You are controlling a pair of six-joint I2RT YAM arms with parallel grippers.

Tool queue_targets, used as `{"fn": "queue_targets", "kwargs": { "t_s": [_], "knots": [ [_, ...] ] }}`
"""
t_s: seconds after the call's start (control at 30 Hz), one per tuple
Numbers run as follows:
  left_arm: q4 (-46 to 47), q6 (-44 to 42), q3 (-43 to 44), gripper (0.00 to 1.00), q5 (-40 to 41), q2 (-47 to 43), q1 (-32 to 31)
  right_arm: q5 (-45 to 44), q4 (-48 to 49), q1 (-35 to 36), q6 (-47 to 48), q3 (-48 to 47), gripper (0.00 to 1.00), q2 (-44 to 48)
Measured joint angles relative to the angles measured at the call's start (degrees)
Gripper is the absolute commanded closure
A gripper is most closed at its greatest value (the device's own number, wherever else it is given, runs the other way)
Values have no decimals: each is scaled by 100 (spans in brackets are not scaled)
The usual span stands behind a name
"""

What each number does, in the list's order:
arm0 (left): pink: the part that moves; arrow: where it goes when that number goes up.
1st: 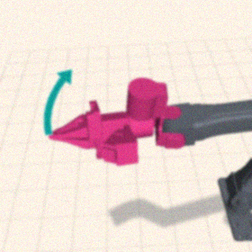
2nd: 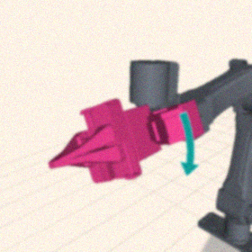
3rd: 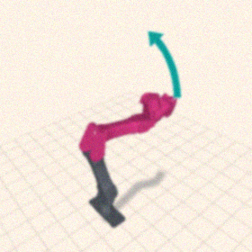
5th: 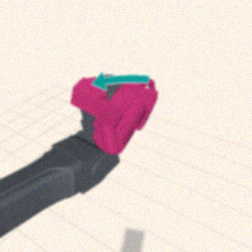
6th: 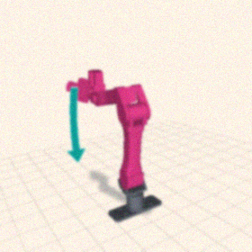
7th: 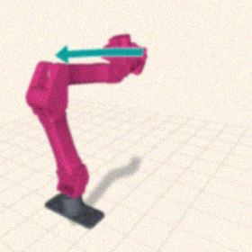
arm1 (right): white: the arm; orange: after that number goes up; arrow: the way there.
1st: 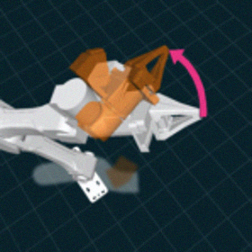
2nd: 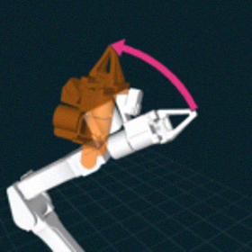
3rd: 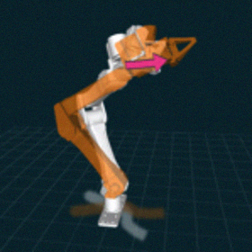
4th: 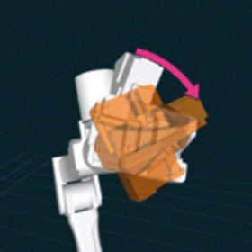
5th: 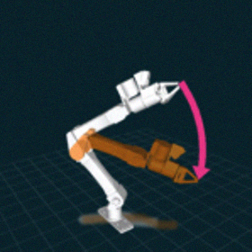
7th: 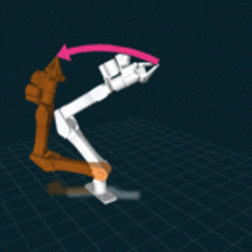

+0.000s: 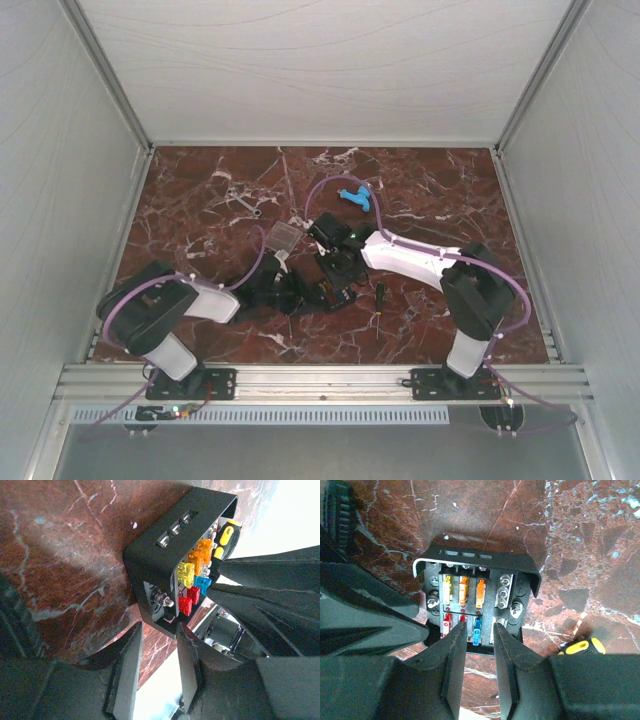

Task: Snap on the fuse box
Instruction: Install the fuse at the fuse box base.

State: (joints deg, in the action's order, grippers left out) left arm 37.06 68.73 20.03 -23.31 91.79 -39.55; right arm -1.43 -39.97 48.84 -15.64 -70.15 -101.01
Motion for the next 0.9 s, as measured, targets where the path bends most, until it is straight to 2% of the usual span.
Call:
{"fn": "queue_targets", "kwargs": {
  "t_s": [0.43, 0.9],
  "knots": [
    [-866, -273, -44, 62, 435, -632, 55, -13, -9, 0, 42, 2, 89, 201],
    [-1220, -619, 496, 61, 448, -223, 116, -9, -96, 24, 37, 7, 86, 151]
  ]
}}
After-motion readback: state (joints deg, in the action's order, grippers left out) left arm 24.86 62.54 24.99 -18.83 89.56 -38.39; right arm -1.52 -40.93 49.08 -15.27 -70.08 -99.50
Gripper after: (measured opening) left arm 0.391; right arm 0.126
